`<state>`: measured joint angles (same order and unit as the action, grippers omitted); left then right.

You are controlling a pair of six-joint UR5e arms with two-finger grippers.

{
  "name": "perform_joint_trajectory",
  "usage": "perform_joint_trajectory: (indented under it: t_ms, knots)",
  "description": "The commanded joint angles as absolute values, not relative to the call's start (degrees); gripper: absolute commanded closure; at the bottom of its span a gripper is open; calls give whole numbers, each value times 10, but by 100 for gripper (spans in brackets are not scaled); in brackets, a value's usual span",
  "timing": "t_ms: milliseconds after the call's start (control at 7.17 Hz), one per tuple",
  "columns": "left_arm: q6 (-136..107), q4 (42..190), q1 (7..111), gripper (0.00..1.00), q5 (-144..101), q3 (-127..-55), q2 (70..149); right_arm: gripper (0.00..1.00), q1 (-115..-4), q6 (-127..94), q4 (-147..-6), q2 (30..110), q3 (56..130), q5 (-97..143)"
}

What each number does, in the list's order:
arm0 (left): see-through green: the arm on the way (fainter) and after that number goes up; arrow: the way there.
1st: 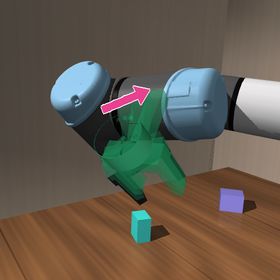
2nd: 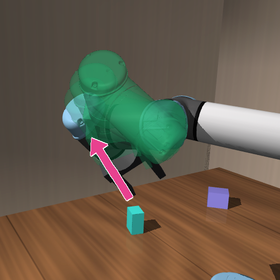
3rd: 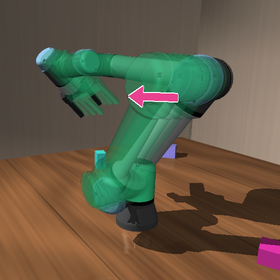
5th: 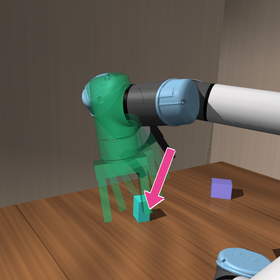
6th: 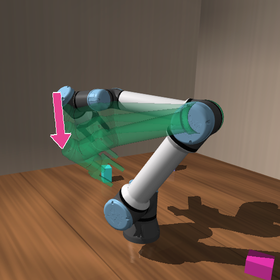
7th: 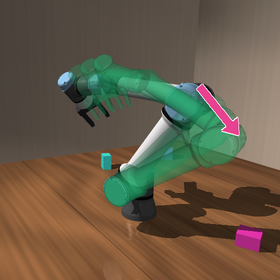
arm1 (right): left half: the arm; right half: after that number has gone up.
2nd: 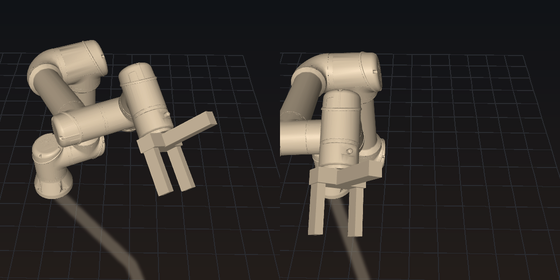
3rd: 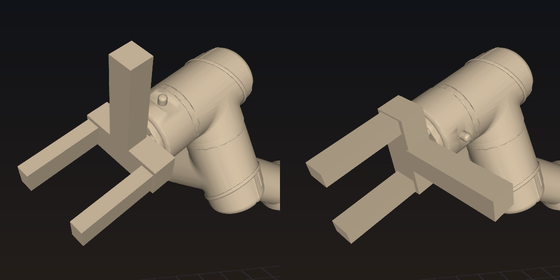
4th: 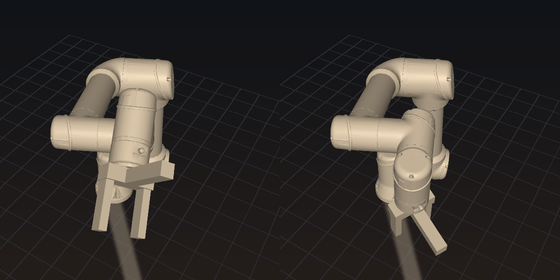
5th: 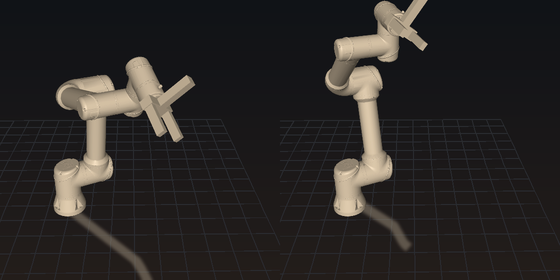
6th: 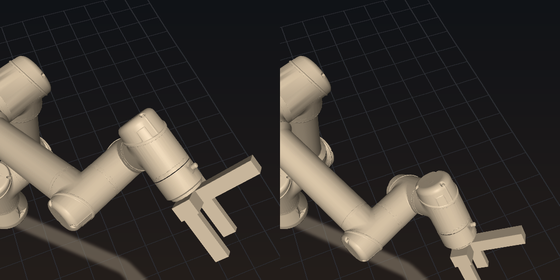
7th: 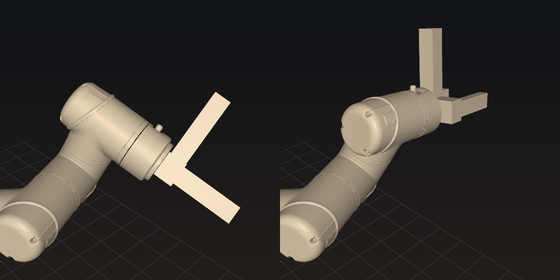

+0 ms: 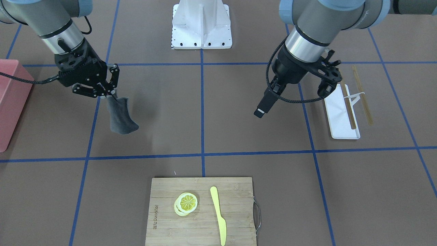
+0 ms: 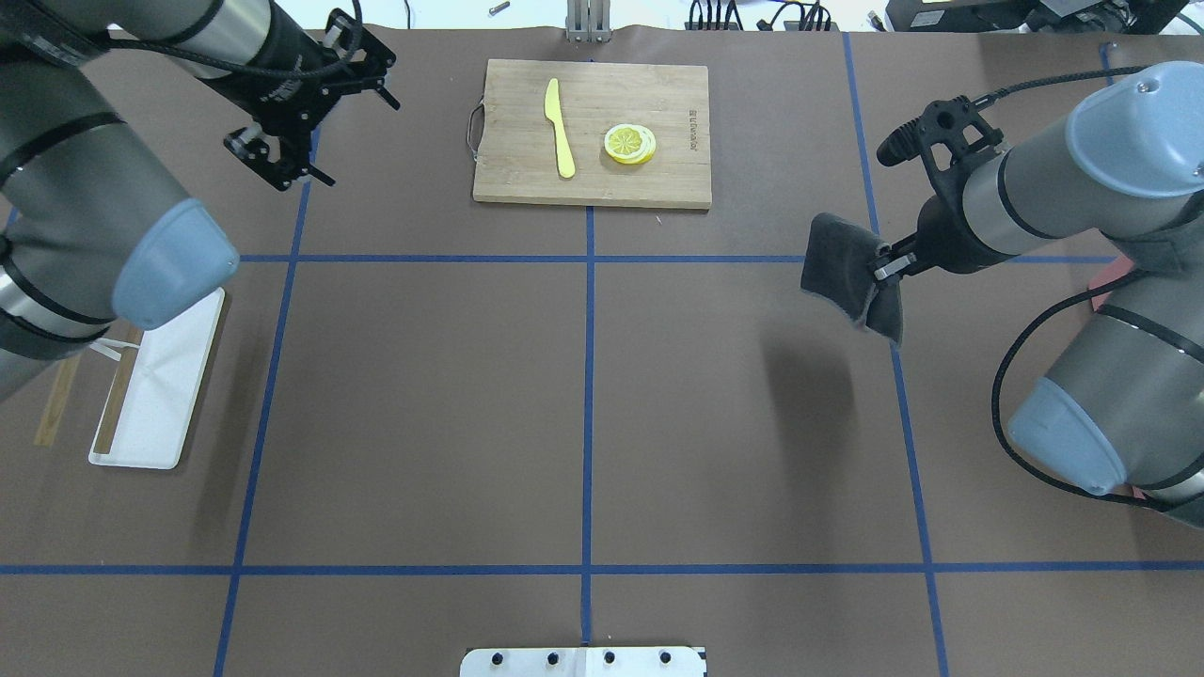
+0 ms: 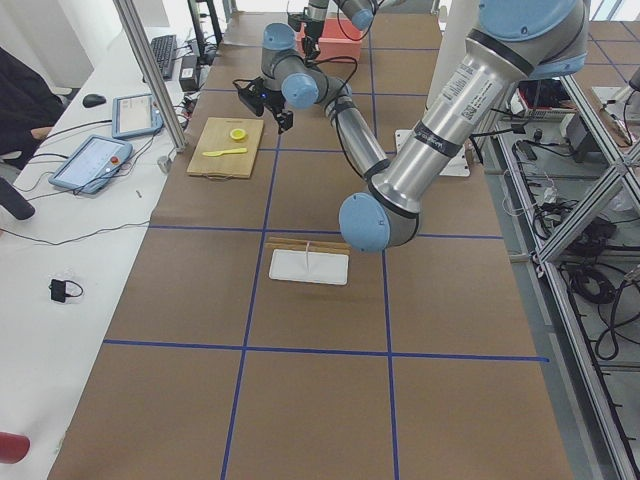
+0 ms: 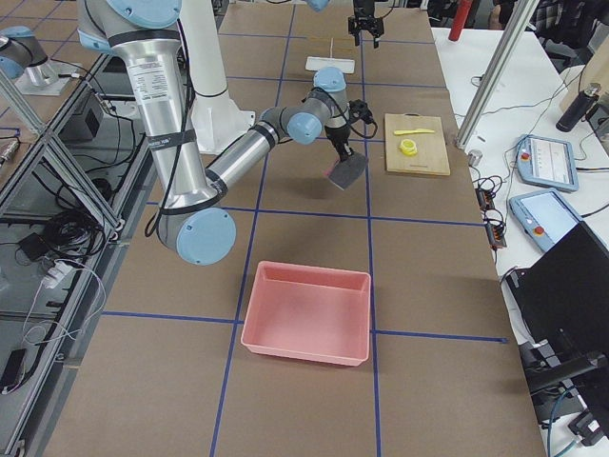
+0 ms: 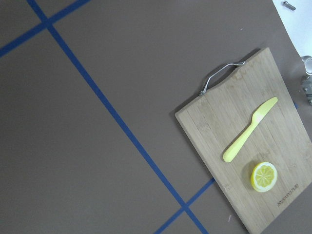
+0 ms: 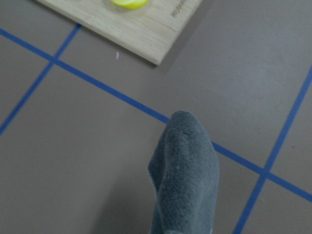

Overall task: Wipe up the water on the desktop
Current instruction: 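Carry the cloth with the right gripper toward the pink bin while the left arm withdraws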

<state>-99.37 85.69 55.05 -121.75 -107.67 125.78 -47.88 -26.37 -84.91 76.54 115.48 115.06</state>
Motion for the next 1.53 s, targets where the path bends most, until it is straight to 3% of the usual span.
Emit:
perform_joint_trajectory:
  t_ms: [0, 418, 1394]
  knots:
    - [-772, 806, 591, 1, -1217, -1130, 1184, 100, -510, -149, -947, 788, 1149, 1148]
    - [-586, 808, 637, 1, -1217, -1147, 1104, 100, -543, -51, -1000, 787, 1083, 1099]
    - [-566, 812, 641, 1, -1179, -1123, 1091, 100, -380, -198, -997, 707, 1030, 1098]
